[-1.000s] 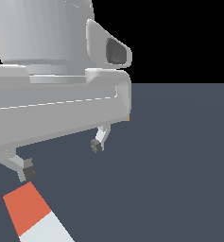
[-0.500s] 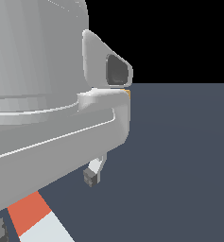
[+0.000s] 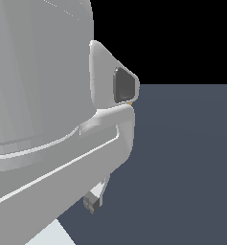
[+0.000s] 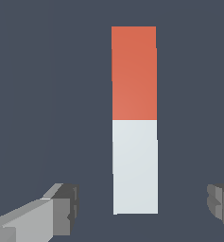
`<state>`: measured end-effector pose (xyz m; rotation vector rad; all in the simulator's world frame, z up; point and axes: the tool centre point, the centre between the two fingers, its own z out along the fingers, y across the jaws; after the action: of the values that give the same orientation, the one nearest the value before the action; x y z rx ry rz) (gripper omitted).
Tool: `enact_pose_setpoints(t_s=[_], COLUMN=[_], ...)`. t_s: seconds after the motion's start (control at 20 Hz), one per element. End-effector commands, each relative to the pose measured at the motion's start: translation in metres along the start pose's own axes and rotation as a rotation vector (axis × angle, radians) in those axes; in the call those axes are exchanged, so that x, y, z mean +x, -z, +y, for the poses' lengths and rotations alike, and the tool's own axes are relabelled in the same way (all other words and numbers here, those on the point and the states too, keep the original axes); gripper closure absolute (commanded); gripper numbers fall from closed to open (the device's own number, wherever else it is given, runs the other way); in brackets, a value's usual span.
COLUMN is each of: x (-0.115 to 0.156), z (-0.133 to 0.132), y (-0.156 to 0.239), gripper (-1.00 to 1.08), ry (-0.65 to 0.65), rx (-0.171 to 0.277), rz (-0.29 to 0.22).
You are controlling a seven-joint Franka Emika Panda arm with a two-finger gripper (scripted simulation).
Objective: Insert the peg into the horizontal hole in a box.
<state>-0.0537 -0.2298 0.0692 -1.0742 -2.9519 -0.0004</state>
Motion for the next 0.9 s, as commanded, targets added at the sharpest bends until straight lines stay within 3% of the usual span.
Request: enact_pose_setpoints(t_s=[0.0, 0.85], x=[-0.002, -0.002], z=[-0.001, 0.000], y=[-0.001, -0.049], gripper=[-0.92, -0.92], ry=[0.009, 0.010], rx=[0.000, 0.000], rz=[0.000, 0.000])
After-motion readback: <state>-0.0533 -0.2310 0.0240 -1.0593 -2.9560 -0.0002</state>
